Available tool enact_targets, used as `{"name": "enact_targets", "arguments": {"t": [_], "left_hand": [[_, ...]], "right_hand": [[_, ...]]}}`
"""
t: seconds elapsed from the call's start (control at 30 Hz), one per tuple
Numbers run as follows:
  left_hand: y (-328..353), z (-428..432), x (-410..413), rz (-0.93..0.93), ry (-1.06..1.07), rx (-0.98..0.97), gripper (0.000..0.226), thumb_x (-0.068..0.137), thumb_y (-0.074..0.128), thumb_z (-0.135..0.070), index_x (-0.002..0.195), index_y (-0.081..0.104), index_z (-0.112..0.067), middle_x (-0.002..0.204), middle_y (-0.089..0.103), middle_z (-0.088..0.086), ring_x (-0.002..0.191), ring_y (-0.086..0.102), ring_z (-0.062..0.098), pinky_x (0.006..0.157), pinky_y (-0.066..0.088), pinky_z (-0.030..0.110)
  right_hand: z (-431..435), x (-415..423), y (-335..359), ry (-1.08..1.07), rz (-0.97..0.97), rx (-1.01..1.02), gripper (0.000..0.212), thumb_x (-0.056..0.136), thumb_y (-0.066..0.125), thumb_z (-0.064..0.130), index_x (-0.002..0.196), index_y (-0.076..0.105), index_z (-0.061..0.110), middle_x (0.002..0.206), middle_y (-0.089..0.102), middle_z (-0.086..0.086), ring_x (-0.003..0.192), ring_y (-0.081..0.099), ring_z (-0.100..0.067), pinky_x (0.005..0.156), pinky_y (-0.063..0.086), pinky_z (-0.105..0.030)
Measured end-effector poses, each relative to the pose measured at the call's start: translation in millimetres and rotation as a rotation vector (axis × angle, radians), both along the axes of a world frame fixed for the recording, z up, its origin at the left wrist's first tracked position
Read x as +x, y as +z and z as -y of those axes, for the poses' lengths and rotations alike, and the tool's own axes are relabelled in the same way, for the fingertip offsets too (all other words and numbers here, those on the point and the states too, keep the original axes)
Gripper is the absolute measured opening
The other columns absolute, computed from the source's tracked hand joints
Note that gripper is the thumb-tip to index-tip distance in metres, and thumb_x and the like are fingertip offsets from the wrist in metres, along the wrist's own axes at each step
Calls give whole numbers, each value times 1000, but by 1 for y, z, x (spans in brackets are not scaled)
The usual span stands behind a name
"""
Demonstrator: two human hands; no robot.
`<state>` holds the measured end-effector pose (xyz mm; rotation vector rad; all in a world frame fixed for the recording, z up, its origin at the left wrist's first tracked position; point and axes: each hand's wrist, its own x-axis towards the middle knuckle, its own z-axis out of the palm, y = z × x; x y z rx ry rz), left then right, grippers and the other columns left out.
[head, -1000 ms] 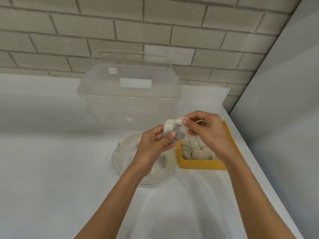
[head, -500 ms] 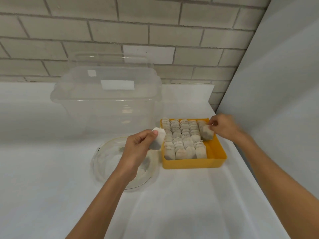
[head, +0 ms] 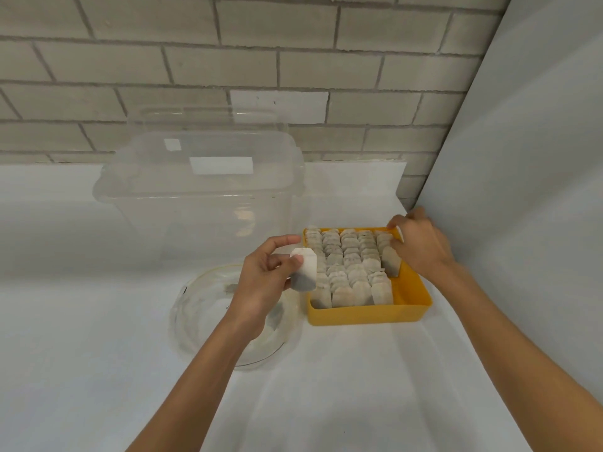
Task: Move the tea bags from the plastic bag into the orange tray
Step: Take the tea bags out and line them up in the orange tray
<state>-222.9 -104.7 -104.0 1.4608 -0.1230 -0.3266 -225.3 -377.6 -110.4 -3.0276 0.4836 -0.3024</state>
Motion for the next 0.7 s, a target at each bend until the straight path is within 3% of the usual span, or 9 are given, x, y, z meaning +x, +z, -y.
{"name": "enact_targets", "arguments": {"t": [0.1,0.2,0.3,0.37,0.43,0.5,0.63,0.7], "left_hand": [[4,8,1,43,-18,-25,22,91,61,-7,108,68,-18,74,70,6,71,63,5,65,54,18],[11,23,4,69,-17,-22,11,90,64,-9,98,70,-13,74,73,3,70,65,9,65,54,22],[20,41,5,74,-22,-32,7,89,65,-11,94,68,-8,76,73,8,67,67,14,60,55,24],[25,51,6,99,-51,-38,8,90,64,-11,95,68,-6,76,73,10,66,67,15,59,54,24],[27,57,8,170,-111,1,6,89,65,-14,93,69,-11,81,73,11,72,67,17,67,56,29],[31,63,12,280,-194,111,7,87,69,-21,93,71,-18,87,73,5,80,67,15,73,54,25],[40,78,18,513,-307,327,9,84,72,-22,93,73,-20,83,71,-7,74,63,1,68,45,11],[44,88,22,630,-342,442,7,85,71,-21,90,75,-20,82,72,-9,76,63,0,73,48,14]], "right_hand": [[-24,-10,25,150,121,266,19,90,62,21,108,68,19,110,59,-6,89,60,-19,78,48,-30],[-48,-26,47,286,51,677,16,89,64,32,99,73,23,91,70,12,79,61,-1,73,45,-15],[-60,-40,55,348,12,895,16,86,67,34,94,75,21,72,68,18,66,59,3,60,42,-9],[-59,-44,52,331,75,919,10,85,70,25,88,75,16,61,64,20,58,56,4,54,39,-7],[-55,-47,48,292,127,910,7,85,71,21,82,74,15,59,63,18,59,56,4,58,41,-8],[-48,-50,46,276,132,904,7,85,71,21,80,74,17,58,63,17,59,57,3,60,42,-9],[-33,-56,42,249,145,888,7,84,72,19,78,73,19,60,64,18,58,54,4,60,42,-8],[-24,-59,41,225,166,878,10,84,72,19,75,72,24,61,65,19,60,56,4,62,42,-9]]}}
